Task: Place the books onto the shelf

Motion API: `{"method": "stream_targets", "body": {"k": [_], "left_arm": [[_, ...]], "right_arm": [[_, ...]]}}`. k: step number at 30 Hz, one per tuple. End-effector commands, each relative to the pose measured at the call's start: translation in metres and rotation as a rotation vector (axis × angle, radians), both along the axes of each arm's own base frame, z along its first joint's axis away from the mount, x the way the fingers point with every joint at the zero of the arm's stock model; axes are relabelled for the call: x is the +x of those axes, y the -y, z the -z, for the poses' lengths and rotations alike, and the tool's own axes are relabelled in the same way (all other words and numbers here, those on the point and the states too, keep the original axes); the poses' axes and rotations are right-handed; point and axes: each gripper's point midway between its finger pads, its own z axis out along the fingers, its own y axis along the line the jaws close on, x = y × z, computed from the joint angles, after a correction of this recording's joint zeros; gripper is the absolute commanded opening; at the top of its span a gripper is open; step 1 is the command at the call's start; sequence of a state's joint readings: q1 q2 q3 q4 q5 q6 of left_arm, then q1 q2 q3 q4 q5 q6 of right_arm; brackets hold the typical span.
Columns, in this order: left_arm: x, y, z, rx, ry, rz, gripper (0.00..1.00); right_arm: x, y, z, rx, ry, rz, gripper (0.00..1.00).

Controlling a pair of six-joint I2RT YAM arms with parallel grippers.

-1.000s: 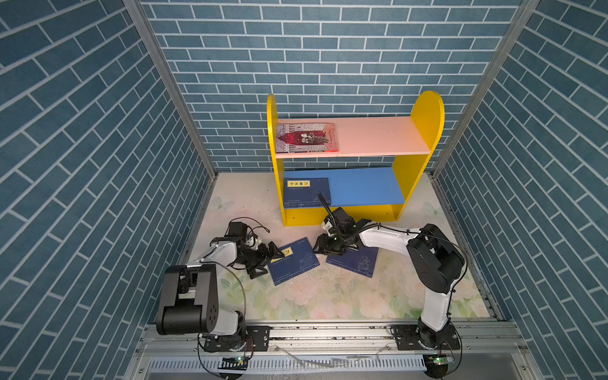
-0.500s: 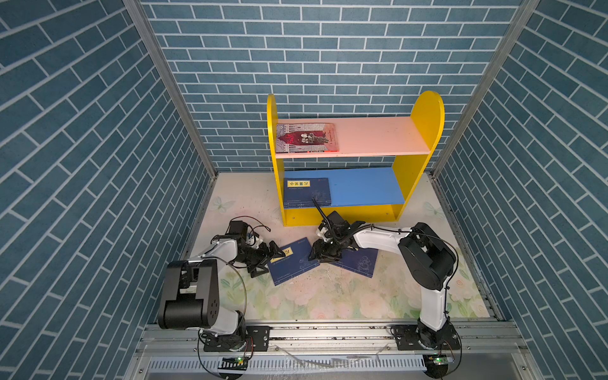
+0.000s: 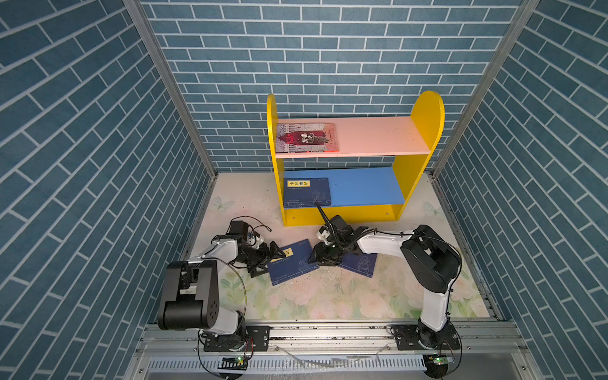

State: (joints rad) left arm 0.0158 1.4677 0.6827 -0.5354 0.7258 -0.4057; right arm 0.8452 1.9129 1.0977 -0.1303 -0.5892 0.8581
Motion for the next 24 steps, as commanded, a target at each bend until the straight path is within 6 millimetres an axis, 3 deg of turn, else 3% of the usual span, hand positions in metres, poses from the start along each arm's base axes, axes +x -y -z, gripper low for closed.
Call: {"method": "stream_targets", "body": {"k": [1, 6, 12, 14, 16, 24], "left_arm": [[-0.015, -0.02, 0.033, 0.152, -0.044, 0.018, 1.0], [-0.012, -0.026, 0.027, 0.196, -0.04, 0.042, 0.99], [-0.011, -0.034, -0.01, 0.262, 0.1, 0.068, 1.0], [0.003, -0.031, -0.036, 0.264, 0.216, 0.091, 1.0], [0.01, -0.028, -0.048, 0.258, 0.289, 0.127, 1.0], [0.068, -0.016, -0.072, 0.256, 0.519, 0.322, 1.0]], "right_arm": [[-0.006, -0.006, -0.009, 0.059, -0.013, 0.028, 0.55], [-0.007, 0.006, -0.005, 0.039, -0.005, 0.084, 0.54], [-0.002, 0.027, -0.003, -0.063, 0.05, 0.142, 0.56], [0.002, 0.031, -0.008, -0.063, 0.075, 0.177, 0.56], [0.004, 0.034, -0.015, -0.053, 0.086, 0.214, 0.57], [-0.021, 0.031, -0.035, 0.003, 0.066, 0.279, 0.58]]}}
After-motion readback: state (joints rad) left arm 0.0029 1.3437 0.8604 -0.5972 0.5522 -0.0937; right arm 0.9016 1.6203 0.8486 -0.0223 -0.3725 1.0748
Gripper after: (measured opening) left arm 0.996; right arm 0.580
